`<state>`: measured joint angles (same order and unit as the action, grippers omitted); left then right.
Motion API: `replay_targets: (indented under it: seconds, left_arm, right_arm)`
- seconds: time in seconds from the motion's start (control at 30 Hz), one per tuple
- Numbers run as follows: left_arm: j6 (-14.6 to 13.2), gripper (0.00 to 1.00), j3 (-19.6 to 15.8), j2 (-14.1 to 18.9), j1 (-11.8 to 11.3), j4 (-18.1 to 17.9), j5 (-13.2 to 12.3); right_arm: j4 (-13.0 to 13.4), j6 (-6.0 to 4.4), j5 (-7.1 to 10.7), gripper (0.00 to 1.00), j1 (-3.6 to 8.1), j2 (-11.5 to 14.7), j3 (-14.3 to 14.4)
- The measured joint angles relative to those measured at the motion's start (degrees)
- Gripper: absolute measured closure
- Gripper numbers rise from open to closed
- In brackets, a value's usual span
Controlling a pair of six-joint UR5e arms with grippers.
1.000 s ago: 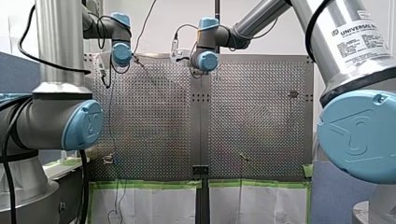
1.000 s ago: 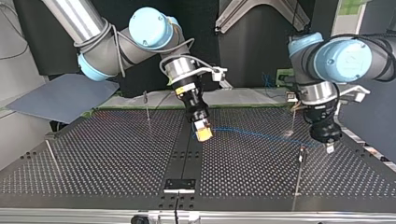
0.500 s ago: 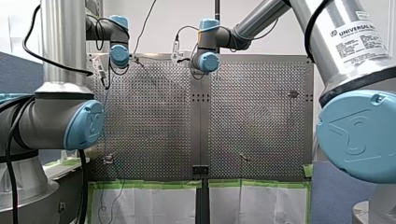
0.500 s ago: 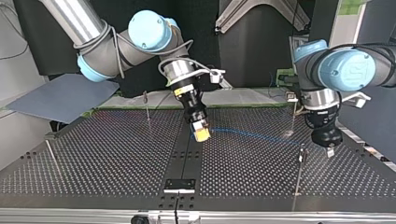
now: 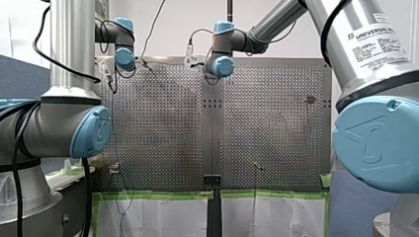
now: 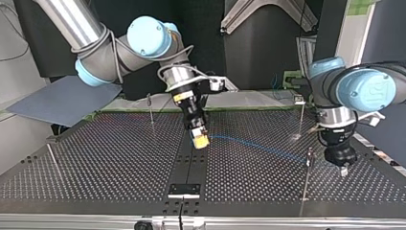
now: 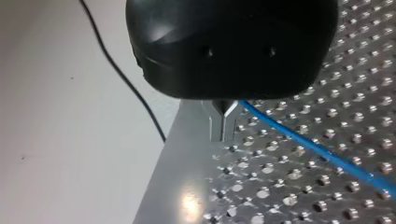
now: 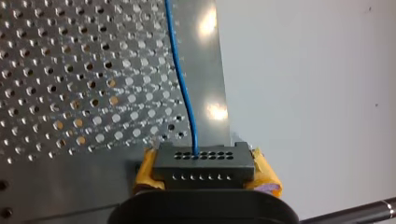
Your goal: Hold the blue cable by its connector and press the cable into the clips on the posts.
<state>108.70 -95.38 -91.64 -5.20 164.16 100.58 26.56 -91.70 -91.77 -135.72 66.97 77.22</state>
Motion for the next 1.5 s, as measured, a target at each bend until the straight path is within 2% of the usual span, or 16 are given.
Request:
replay_targets:
  seconds: [0.17, 0.4, 0.57, 0.87, 1.07, 1.33, 1.4, 1.43, 1.47, 1.5]
  left_arm:
    - [0.6, 1.0, 0.4, -0.7, -0.9, -0.1, -1.4]
    - [0.9, 1.0, 0.6, -2.8, -1.8, -1.0, -3.7]
    - [1.7, 1.0, 0.9, -3.0, -2.6, -2.2, -5.1]
    - [2.1, 1.0, 1.0, -3.2, -3.2, -2.4, -6.9]
    - [3.9, 1.0, 1.0, -3.3, -3.4, -3.6, -8.3]
    - [6.0, 1.0, 1.0, -3.9, -3.7, -4.7, -9.6]
    - [6.4, 0.84, 1.0, -4.2, -3.7, -4.7, -9.9]
    - [6.5, 0.84, 1.0, -4.3, -3.7, -4.6, -9.9]
    - [6.6, 0.73, 1.0, -4.4, -3.7, -4.6, -9.9]
    - [6.6, 0.49, 1.0, -4.5, -3.7, -4.5, -9.9]
  right_arm:
    - [0.1, 0.01, 0.06, 1.0, 1.2, -0.1, -0.2]
    - [0.0, 0.01, 0.29, 1.0, 2.01, -0.6, -0.5]
    - [-0.1, 0.01, 0.96, 1.0, 3.14, -2.4, -2.1]
    - [-1.2, -0.16, 2.34, 1.0, 4.44, -5.9, -6.2]
    - [-1.9, -0.65, 3.17, 1.0, 4.98, -6.7, -8.7]
    - [-2.5, -1.44, 3.89, 1.0, 5.91, -6.9, -9.7]
    - [-3.0, -1.43, 3.93, 1.0, 5.98, -6.9, -9.7]
    - [-3.2, -1.41, 3.94, 1.0, 6.0, -6.9, -9.7]
    - [-3.4, -1.37, 3.94, 1.0, 6.01, -6.9, -9.7]
    - [-3.6, -1.33, 3.95, 1.0, 6.01, -6.9, -9.7]
